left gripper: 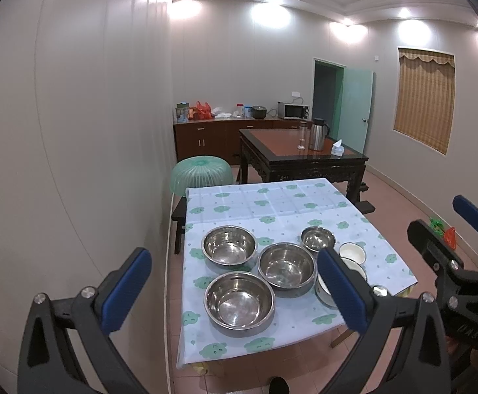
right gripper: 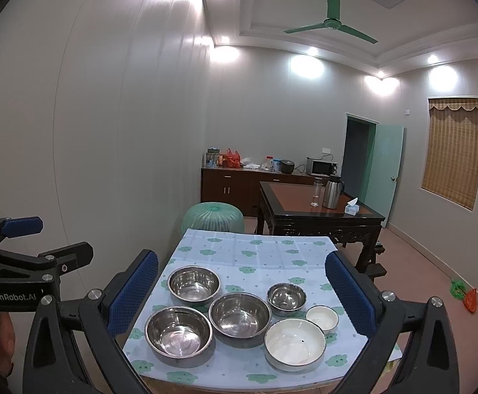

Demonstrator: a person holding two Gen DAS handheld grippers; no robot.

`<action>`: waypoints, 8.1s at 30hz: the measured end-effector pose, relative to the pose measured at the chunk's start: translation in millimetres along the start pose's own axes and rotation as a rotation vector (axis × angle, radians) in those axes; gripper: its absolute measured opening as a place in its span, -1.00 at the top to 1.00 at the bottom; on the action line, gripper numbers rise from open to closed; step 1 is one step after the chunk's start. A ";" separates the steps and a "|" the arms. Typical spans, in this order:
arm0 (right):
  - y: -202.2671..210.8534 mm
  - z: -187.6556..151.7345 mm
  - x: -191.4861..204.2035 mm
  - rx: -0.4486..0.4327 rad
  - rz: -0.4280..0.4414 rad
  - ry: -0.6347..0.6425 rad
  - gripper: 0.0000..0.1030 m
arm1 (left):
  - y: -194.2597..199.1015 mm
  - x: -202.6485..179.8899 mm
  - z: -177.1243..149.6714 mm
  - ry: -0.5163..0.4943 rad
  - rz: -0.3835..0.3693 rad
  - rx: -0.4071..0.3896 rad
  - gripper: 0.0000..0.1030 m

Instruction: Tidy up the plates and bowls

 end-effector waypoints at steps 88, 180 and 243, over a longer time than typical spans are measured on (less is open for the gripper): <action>-360.3 -91.1 3.7 0.582 0.308 0.047 -0.87 | -356.8 57.7 -48.1 0.153 0.227 0.576 -0.89; -486.6 -121.4 63.2 0.913 0.503 0.057 0.74 | -435.4 77.8 -60.3 0.216 0.277 0.754 0.71; -355.5 -140.8 65.2 0.882 0.485 0.073 0.73 | -318.7 56.2 -104.7 0.225 0.253 0.707 0.72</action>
Point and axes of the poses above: each gripper's, at about its wrist camera, not at the fingertips, and y roughly against the way its jaws point, x to its left, z to its top, the point moved 1 cm from there along -y, roughly the way its jaws point, and after that the axes turned 3 degrees about y, right-handed, at the moved point
